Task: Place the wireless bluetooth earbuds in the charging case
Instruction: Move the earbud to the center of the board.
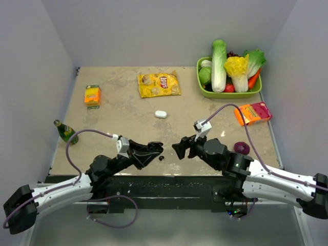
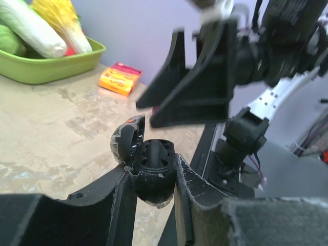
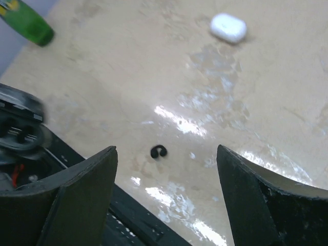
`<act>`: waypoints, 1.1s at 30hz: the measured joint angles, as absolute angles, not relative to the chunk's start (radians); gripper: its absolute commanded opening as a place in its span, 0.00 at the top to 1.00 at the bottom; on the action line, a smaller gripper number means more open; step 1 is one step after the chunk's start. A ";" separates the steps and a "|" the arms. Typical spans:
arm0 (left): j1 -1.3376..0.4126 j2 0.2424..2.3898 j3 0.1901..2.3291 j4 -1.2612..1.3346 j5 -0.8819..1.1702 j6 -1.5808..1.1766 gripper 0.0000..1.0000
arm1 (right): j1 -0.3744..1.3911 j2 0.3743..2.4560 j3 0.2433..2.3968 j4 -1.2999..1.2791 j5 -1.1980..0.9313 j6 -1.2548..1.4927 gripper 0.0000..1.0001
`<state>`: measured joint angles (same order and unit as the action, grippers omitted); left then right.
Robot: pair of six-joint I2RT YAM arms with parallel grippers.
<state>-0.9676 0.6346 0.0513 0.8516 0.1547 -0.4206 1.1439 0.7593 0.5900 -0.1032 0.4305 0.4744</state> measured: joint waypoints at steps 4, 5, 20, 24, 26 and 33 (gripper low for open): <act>-0.962 0.550 0.051 0.797 0.088 -0.436 1.00 | 1.106 0.878 0.527 -0.060 0.372 0.514 0.29; -0.962 0.529 0.051 0.783 0.073 -0.437 1.00 | 1.105 0.920 0.520 -0.036 0.353 0.517 0.36; -0.962 0.270 0.051 0.566 -0.068 -0.452 1.00 | 1.105 1.328 0.507 0.226 0.157 0.477 0.91; -0.962 0.252 0.051 0.535 -0.079 -0.452 1.00 | 1.105 1.407 0.538 0.242 0.147 0.462 1.00; -0.962 0.248 0.051 0.526 -0.081 -0.452 1.00 | 1.105 1.429 0.542 0.254 0.137 0.458 1.00; -0.962 0.233 0.051 0.501 -0.083 -0.451 1.00 | 1.105 1.501 0.546 0.280 0.098 0.455 1.00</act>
<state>-0.9623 0.2333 0.0505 0.5011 -0.0830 -0.4511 1.1053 1.5013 0.5461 0.2798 0.0982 0.4549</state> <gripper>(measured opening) 0.348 0.007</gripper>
